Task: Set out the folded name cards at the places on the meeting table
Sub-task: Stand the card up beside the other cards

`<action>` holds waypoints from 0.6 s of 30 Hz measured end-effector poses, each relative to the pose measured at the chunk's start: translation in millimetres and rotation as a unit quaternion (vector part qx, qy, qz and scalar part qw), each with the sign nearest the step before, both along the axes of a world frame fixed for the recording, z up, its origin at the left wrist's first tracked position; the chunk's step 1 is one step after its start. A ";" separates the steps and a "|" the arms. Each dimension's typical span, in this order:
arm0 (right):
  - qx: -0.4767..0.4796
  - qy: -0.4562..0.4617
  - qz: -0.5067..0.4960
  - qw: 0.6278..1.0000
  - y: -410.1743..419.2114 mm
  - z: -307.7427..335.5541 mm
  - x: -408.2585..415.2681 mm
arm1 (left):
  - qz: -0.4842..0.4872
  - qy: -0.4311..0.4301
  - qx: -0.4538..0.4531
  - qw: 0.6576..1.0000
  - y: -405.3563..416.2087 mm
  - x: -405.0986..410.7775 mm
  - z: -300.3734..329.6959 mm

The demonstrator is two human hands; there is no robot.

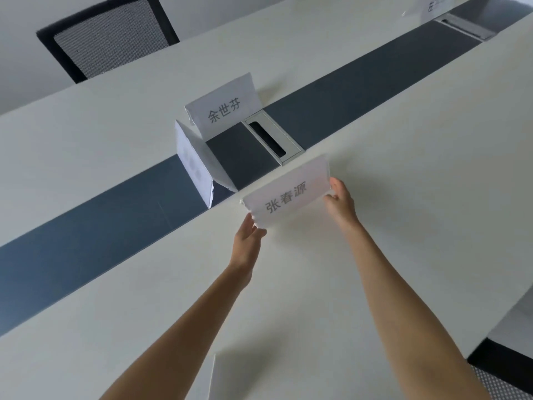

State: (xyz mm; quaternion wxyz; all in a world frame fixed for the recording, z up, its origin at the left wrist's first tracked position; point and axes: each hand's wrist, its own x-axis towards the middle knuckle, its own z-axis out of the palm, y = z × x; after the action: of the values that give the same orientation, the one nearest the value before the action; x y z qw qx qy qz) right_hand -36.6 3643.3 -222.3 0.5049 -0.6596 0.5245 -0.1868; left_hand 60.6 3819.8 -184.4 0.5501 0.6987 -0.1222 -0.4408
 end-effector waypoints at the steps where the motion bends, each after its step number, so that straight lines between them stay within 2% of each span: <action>1: 0.004 0.000 0.004 1.000 -8.7 -0.2 6.0 | -0.003 0.000 -0.004 1.000 -6.5 4.9 -1.7; 7: 0.012 -0.008 0.019 1.000 -43.3 -9.7 26.3 | -0.008 -0.003 -0.021 1.000 -34.0 24.3 -8.2; 13: 0.009 -0.011 0.015 1.000 -41.2 -15.6 21.7 | -0.011 0.004 -0.025 1.000 -33.7 26.5 -9.4; 18: 0.018 -0.060 -0.034 0.997 -1.1 -17.8 9.6 | -0.015 -0.002 0.047 0.999 -5.7 37.6 -9.3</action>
State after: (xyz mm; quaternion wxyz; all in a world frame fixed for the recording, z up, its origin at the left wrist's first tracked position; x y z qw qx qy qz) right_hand -27.0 3642.2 -240.1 0.5405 -0.6201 0.5183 -0.2339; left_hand 98.2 3814.1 -193.6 0.5100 0.7226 -0.1130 -0.4527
